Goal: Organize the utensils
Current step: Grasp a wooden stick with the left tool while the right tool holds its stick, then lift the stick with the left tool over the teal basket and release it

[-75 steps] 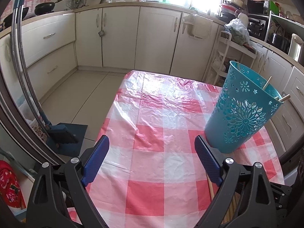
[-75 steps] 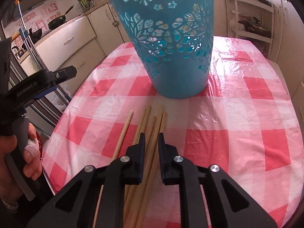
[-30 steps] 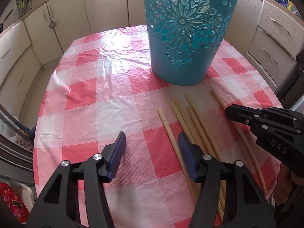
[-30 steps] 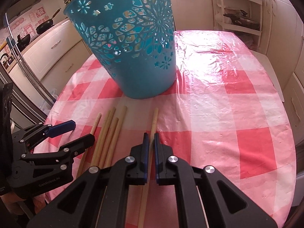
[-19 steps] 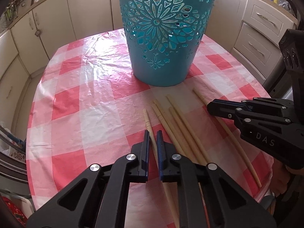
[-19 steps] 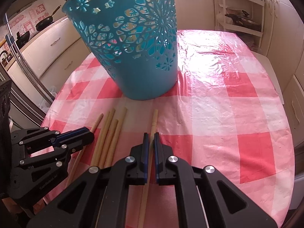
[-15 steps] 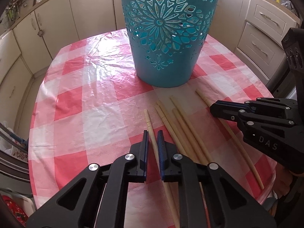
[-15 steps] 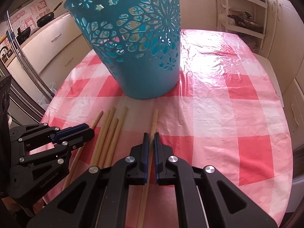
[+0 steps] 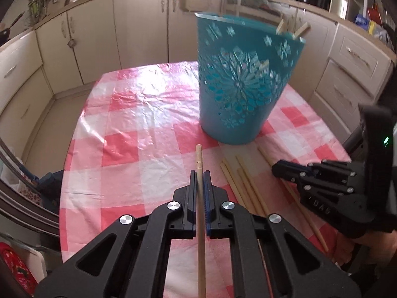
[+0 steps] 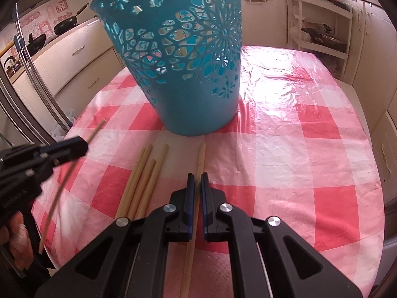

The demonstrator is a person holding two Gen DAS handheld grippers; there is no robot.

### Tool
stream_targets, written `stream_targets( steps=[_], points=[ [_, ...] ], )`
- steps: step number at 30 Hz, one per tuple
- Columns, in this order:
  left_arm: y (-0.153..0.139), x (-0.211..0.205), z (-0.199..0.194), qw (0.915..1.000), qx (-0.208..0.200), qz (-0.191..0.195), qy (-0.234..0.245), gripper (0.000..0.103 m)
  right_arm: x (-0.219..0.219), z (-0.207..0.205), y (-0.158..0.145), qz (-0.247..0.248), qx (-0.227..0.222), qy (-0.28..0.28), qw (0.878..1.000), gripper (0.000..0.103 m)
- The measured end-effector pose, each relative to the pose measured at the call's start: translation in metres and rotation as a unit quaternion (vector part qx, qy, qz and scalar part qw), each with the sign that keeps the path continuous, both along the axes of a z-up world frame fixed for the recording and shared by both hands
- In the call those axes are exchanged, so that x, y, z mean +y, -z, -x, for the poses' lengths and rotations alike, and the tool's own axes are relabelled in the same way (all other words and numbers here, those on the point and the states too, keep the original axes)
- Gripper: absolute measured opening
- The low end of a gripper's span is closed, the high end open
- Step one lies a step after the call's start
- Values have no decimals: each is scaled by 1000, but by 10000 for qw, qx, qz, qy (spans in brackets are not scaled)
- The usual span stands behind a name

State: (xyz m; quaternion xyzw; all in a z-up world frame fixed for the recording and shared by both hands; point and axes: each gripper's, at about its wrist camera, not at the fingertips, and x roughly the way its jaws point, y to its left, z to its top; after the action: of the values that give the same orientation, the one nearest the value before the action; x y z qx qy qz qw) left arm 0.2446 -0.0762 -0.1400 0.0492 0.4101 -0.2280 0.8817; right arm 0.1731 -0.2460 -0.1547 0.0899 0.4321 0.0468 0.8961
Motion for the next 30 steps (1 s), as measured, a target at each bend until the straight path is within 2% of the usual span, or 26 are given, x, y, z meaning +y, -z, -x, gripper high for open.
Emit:
stream_targets(
  steps=[4,9,18,23,30],
  points=[
    [-39,28,10,9958,-328,838,-165,5,0,1,0,-1,-12,-1,10000,6],
    [-82,49,26,9865,-734,1462,-124,5,-2,1,1,-83,-18,1,10000,6],
    [-143,40,17,9704,-1338,2009,-116,5,-6,2,1,-224,-16,9,9997,6],
    [-172,11,-13,9611,-1748,2133,-145,5,-7,2,1,-265,-10,6,9996,6],
    [-182,-38,-70,9528,-2006,2276,-142,5,-9,0,2,-376,7,-5,9993,6]
  ],
)
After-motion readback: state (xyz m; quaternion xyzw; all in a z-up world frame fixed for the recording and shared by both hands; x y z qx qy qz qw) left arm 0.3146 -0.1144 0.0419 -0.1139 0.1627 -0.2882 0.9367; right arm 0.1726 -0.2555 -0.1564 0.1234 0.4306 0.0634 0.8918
